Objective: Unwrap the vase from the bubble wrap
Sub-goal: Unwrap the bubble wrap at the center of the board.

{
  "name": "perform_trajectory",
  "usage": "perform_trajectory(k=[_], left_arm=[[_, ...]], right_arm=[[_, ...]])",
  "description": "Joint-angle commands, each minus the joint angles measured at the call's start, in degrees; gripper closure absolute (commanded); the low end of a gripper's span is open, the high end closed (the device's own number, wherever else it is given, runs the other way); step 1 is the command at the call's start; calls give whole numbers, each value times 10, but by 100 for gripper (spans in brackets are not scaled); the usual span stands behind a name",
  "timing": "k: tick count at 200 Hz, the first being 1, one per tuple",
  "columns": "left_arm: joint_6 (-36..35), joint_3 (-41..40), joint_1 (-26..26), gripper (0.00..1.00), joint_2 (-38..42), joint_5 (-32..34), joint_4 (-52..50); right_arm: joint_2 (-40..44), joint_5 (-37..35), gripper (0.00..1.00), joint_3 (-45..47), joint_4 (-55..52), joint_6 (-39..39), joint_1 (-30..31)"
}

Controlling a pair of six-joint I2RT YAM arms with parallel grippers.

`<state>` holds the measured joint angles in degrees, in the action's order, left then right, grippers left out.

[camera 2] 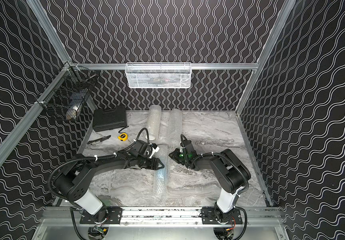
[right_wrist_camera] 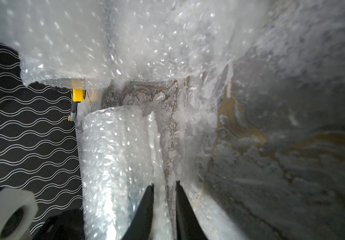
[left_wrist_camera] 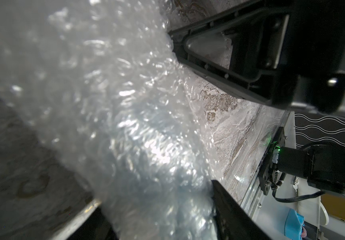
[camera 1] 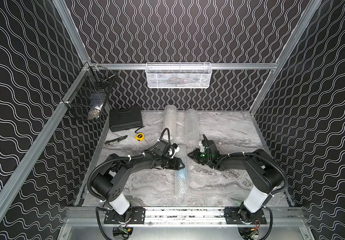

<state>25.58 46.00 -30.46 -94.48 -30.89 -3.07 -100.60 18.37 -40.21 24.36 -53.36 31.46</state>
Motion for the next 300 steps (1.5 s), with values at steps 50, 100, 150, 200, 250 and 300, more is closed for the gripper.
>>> perform_trajectory(k=[50,100,150,200,250,300], left_arm=[[-7,-6,-1,36,3,35,-62],[0,-10,-1,36,5,39,-52],[9,-17,-1,36,6,40,-37],[17,-21,0,36,5,44,-27],[22,-23,-1,36,6,47,-21],[26,-27,-1,36,6,47,-15]], right_arm=[[19,63,64,-10,-122,95,11],[34,68,65,-5,-158,122,26],[48,72,67,4,-193,137,45],[60,75,67,5,-235,159,64],[72,86,67,-1,-272,185,75],[79,96,67,-12,-313,218,90]])
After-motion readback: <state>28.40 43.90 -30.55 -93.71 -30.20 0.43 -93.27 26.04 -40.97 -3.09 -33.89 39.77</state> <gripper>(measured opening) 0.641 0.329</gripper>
